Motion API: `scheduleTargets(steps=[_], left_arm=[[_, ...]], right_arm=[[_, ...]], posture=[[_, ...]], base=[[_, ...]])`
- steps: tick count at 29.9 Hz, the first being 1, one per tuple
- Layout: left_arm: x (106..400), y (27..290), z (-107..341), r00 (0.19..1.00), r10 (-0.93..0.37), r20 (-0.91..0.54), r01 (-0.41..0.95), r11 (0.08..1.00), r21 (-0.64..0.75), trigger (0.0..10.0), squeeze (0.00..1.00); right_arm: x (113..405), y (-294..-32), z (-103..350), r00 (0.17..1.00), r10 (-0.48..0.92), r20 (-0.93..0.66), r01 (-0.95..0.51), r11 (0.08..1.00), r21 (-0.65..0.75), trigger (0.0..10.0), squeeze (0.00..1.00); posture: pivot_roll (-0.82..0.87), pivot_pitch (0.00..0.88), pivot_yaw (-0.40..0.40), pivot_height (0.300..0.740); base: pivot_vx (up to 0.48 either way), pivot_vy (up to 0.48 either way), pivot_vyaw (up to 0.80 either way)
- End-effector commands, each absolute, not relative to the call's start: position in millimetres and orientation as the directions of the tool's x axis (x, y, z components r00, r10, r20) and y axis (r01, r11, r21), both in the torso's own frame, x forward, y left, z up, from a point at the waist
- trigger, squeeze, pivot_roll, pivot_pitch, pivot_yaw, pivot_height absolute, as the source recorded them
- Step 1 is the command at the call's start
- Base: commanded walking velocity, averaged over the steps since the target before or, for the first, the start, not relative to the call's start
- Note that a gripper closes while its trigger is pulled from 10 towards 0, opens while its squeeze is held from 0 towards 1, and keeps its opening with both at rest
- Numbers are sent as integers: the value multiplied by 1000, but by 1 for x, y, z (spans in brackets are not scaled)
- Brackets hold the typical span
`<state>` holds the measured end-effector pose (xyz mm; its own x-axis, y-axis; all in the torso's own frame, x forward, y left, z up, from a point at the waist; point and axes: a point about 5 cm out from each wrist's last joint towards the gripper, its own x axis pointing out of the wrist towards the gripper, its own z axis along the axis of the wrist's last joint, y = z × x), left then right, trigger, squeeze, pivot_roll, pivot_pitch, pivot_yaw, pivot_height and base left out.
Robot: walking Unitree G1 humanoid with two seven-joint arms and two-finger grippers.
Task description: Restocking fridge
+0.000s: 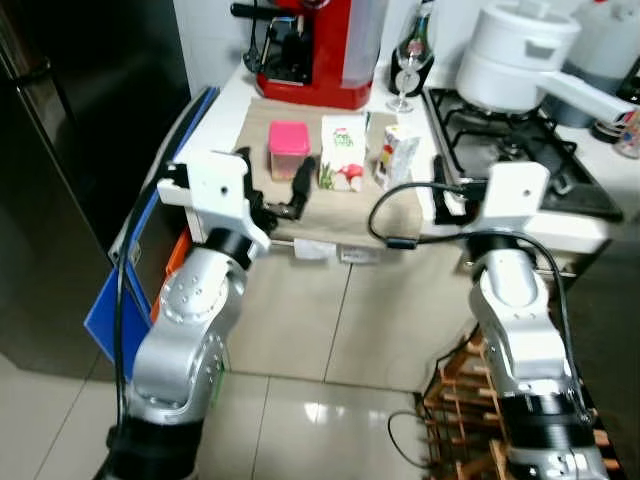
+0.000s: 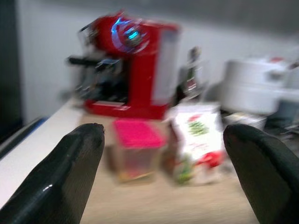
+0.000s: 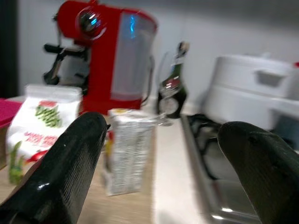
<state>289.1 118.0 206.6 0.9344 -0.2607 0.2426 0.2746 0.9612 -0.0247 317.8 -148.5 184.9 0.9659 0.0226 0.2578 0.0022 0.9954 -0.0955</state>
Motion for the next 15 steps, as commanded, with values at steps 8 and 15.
scheduleTargets(steps=[8, 15], left_arm=[[288, 114, 221, 894, -312, 321, 340, 940, -33, 10000, 0], [282, 107, 231, 854, -347, 387, 386, 922, -27, 10000, 0]], right_arm=[[323, -149, 185, 969, 24, 247, 3, 994, -107, 10000, 0], [322, -155, 203, 939, -10, 344, 52, 992, -114, 10000, 0]], posture=[[8, 0, -50, 740], [0, 0, -57, 740]], base=[[300, 0, 0], [480, 0, 0]])
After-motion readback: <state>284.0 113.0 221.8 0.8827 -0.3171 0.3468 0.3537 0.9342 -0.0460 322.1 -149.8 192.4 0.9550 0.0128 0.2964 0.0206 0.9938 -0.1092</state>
